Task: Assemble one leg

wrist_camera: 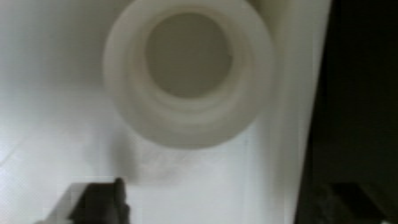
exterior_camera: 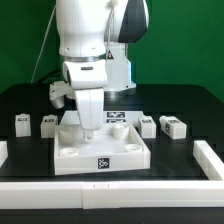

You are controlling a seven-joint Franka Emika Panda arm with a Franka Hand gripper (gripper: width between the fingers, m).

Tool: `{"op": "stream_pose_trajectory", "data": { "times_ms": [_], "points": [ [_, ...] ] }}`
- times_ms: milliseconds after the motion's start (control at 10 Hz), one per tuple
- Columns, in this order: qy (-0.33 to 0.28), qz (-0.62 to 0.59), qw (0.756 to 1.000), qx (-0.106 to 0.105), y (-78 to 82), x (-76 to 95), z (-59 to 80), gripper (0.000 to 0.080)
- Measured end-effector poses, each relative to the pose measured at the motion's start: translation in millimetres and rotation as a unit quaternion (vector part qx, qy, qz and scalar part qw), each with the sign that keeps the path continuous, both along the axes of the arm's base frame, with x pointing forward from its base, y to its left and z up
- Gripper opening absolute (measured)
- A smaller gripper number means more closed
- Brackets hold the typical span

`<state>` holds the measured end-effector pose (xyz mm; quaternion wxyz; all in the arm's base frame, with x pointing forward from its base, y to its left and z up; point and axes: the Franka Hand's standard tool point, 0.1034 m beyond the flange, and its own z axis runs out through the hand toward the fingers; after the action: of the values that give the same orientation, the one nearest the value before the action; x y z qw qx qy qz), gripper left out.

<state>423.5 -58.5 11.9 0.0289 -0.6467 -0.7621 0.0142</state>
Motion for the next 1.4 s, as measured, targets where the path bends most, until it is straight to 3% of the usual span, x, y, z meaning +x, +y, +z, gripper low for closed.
{"op": "stream_pose_trajectory", "data": {
  "times_ms": [100, 200, 300, 400, 900, 1400],
  "points": [
    [0.000, 0.000, 1.000, 0.000, 0.0, -0.2, -0.2, 0.0265],
    [0.001, 0.000, 1.000, 0.000, -0.1, -0.4, -0.4, 0.0265],
    [0.001, 0.000, 1.000, 0.000, -0.1, -0.5, -0.5, 0.0131],
    [-0.002, 0.000, 1.000, 0.000, -0.2, 0.7, 0.1, 0.0058],
    [-0.003, -0.018, 1.000, -0.001, 2.6, 2.6, 0.9, 0.0058],
    [-0.016, -0.091, 0.996, 0.003, 62.6, 32.9, 2.0, 0.0058]
  ]
}}
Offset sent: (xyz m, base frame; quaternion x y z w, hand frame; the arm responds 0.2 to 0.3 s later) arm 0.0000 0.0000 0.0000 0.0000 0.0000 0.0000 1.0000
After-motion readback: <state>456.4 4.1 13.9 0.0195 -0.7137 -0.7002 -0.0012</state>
